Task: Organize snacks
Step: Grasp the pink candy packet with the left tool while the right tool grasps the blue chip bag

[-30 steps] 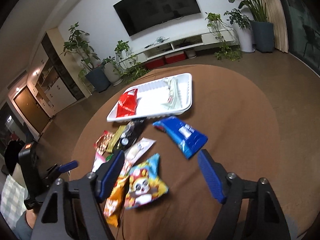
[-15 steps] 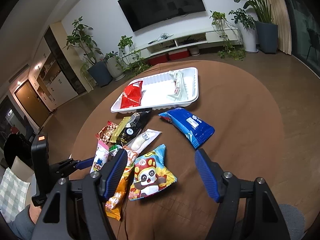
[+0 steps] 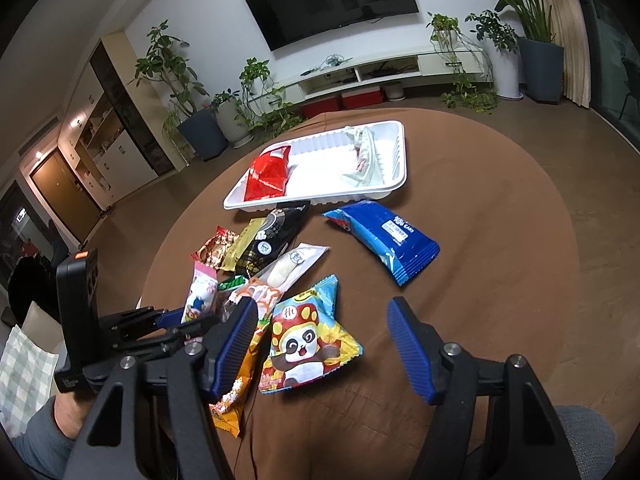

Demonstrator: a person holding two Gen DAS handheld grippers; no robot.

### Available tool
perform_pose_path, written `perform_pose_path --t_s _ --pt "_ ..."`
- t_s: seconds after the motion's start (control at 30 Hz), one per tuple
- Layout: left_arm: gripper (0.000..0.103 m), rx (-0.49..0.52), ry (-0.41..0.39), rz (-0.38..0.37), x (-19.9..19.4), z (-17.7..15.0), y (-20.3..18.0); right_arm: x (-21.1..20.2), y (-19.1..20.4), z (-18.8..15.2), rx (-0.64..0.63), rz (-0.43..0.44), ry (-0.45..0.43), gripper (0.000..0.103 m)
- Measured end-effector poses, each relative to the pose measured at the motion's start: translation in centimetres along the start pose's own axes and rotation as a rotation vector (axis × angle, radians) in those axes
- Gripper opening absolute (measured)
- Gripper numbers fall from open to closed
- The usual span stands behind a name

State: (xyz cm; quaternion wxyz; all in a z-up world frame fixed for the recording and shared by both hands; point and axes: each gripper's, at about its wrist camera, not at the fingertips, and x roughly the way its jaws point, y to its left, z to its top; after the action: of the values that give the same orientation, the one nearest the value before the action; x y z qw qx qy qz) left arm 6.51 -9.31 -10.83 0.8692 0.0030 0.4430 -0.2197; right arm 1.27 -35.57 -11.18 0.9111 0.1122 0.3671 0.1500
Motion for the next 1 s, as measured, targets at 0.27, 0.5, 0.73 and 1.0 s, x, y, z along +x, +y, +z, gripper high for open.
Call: perform_pose_path --t_s 0.27,0.5,0.73,1.0 --pt "0.018 -0.062 -0.010 -0.044 -0.5 -0.1 1.2 0.6 1.1 -0.4 -0.051 -0.002 0.036 0.070" --pt "0.018 -0.091 -0.027 -0.075 -1.4 -0.5 1.5 2.3 2.5 -0.7 -0.110 -0.017 0.096 0.070" --pt "0.018 -0.113 -0.027 -0.116 -1.8 -1.0 1.3 4.7 3.7 -0.4 -0.217 -0.073 0.180 0.069" --pt "0.018 -0.136 -0.015 -0.118 -1.3 -1.8 1.7 7.9 3.5 -0.7 -0.293 -0.099 0.307 0.067"
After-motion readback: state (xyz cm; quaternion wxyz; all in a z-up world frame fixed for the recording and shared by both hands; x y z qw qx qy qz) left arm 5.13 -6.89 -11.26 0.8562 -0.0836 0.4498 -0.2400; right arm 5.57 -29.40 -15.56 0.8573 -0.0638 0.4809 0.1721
